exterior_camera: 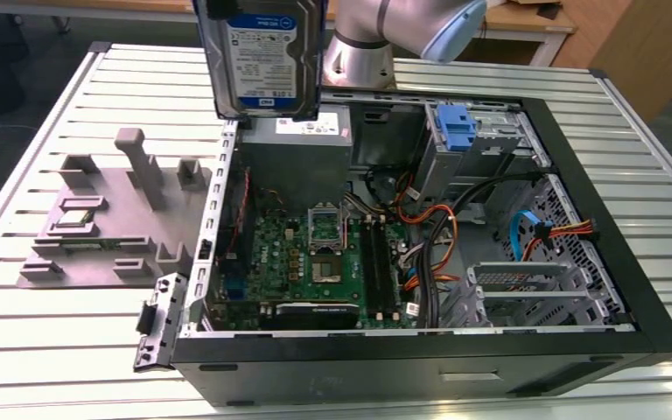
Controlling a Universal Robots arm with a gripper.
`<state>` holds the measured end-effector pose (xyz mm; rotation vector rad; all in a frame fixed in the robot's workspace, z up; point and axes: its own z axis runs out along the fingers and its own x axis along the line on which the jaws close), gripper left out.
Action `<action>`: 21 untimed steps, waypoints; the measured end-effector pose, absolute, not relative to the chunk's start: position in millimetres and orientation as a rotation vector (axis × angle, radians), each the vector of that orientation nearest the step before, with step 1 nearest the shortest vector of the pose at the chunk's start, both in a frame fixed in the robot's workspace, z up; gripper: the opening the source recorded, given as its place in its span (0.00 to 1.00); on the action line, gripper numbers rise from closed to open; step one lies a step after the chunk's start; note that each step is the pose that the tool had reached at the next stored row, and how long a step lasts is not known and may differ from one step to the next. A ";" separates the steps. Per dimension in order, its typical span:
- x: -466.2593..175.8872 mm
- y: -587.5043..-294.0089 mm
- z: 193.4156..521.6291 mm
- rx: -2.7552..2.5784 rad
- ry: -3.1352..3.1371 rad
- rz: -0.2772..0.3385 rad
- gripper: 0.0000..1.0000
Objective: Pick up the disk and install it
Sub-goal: 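Pick up the disk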
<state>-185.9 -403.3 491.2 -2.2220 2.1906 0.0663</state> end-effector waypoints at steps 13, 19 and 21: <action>-184.4 -403.3 491.1 -2.222 2.191 0.066 0.36; -182.2 -403.2 491.2 -2.222 2.191 0.066 0.36; -179.3 -403.3 491.2 -2.222 2.191 0.066 0.36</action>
